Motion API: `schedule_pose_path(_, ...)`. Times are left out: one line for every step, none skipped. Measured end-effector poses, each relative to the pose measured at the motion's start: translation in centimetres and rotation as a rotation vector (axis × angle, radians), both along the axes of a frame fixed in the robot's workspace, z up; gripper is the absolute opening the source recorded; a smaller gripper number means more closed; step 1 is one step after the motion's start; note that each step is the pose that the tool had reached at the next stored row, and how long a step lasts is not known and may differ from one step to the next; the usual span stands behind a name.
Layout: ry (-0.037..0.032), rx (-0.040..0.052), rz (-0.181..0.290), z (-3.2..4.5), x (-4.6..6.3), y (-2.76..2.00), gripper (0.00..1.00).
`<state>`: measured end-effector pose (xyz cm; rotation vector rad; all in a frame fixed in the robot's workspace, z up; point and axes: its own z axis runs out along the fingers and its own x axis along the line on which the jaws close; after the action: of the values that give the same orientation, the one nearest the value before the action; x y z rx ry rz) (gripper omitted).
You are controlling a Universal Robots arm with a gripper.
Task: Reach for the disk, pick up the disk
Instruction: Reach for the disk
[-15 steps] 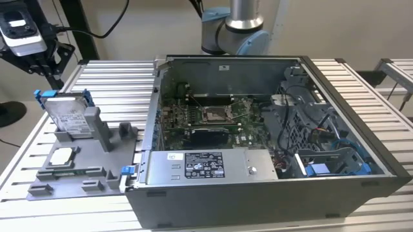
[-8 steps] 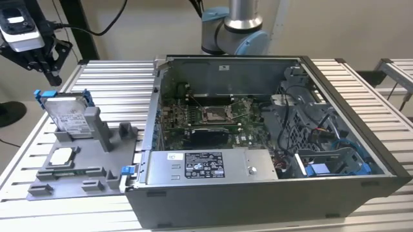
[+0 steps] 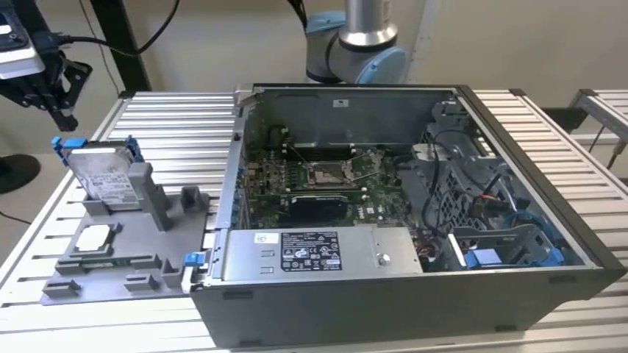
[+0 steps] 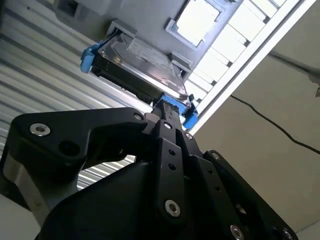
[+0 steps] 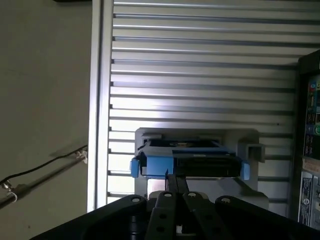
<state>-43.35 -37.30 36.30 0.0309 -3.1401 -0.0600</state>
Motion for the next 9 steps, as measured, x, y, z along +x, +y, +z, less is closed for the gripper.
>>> schedule_pose_path(0.0001, 0.0, 0.0, 0.0, -0.18, 0.0, 0.0)
schedule_pose_path(0.0, 0.0, 0.0, -0.01, -0.26, -0.01, 0.0)
schedule_pose_path(0.0001, 0.0, 0.0, -0.01, -0.3, -0.01, 0.0)
schedule_pose_path(0.0001, -0.0001, 0.001, -0.01, -0.32, -0.01, 0.0)
schedule_pose_path(0.0001, 0.0, 0.001, -0.01, -0.36, -0.01, 0.0)
schedule_pose_path(0.0, 0.0, 0.001, -0.01, -0.41, -0.01, 0.0)
schedule_pose_path(0.0, 0.0, 0.001, -0.01, -0.45, -0.01, 0.0)
schedule_pose_path(0.0, 0.0, 0.001, -0.01, -0.45, 0.0, 0.0)
schedule_pose_path(0.0, 0.0, 0.001, -0.01, -0.45, 0.0, 0.0)
